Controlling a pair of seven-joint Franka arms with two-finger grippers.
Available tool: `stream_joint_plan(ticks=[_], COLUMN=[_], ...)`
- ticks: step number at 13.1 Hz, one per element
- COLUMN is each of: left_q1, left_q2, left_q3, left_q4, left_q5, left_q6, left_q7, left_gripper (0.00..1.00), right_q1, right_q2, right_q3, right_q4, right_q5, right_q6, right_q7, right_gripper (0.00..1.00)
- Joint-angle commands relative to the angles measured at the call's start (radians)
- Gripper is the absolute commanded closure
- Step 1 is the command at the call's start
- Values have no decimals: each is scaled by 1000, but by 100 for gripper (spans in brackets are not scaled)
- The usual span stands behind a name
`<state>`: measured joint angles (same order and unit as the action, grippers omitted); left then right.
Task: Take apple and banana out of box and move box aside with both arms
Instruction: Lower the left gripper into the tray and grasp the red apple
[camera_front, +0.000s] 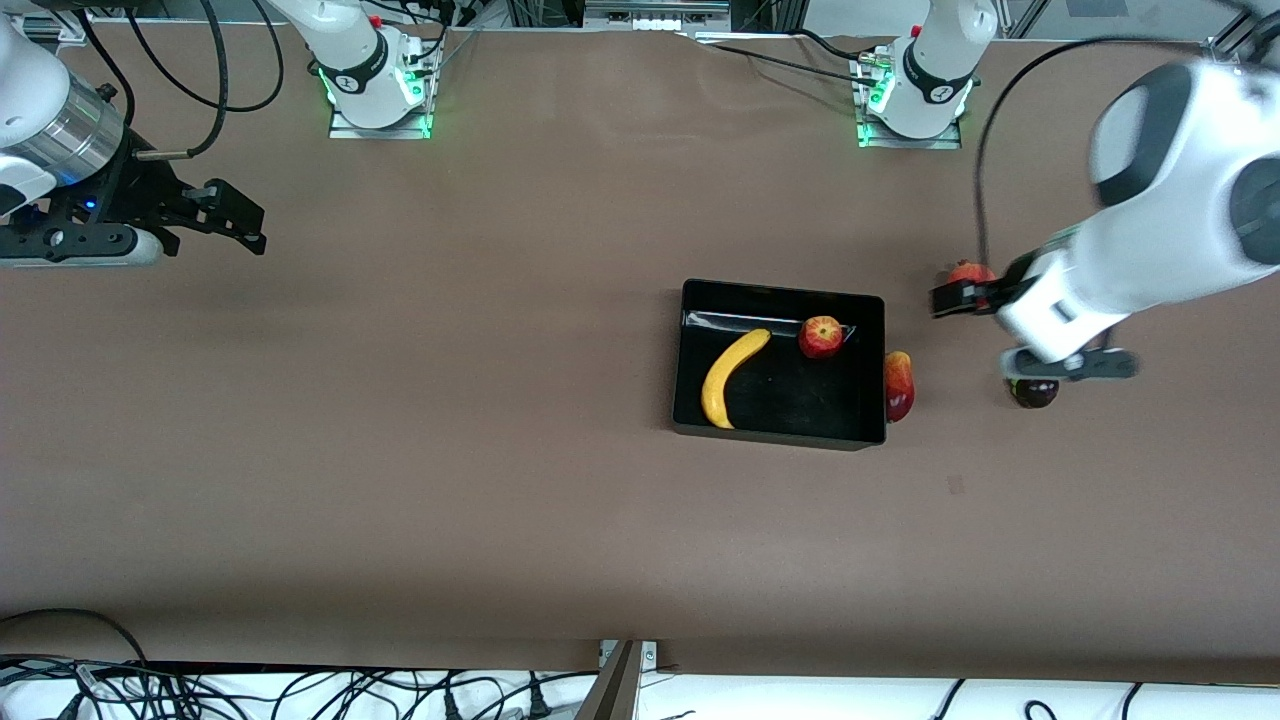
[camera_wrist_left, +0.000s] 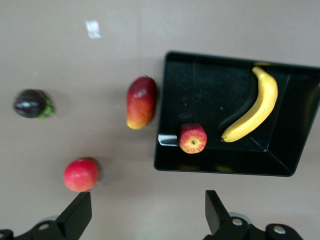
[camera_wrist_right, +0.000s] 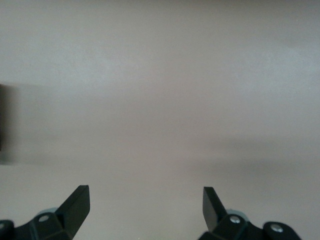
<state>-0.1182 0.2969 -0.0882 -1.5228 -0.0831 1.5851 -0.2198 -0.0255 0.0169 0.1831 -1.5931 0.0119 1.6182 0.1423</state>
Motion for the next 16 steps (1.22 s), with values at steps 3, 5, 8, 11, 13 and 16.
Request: stream_joint_plan(ticks=[3, 5, 8, 11, 13, 16], left_q1=[-128, -179, -210, -230, -238, -255], left_q2=[106, 122, 119, 129, 140, 142], left_q3=[2, 2, 2, 2, 2, 2], left_q4=[-85, -190, -382, -511, -546, -567], left_q5=[52, 129, 209, 210, 210, 210], left_q6=[151, 312, 529, 726, 774, 779], left_q7=[-185, -300, -359, -378, -389, -432], left_gripper=[0, 0, 0, 0, 0, 43], right_q1=[-5, -5, -5, -5, -5, -5], right_q2=[3, 3, 3, 3, 3, 3], right_q3=[7, 7, 7, 7, 9, 9], right_q4=[15, 15, 15, 15, 15, 15], right_q5=[-1, -1, -1, -1, 0, 0], right_q6=[-4, -4, -4, -4, -4, -4], right_q7=[3, 2, 3, 2, 3, 3], right_gripper=[0, 0, 0, 0, 0, 0])
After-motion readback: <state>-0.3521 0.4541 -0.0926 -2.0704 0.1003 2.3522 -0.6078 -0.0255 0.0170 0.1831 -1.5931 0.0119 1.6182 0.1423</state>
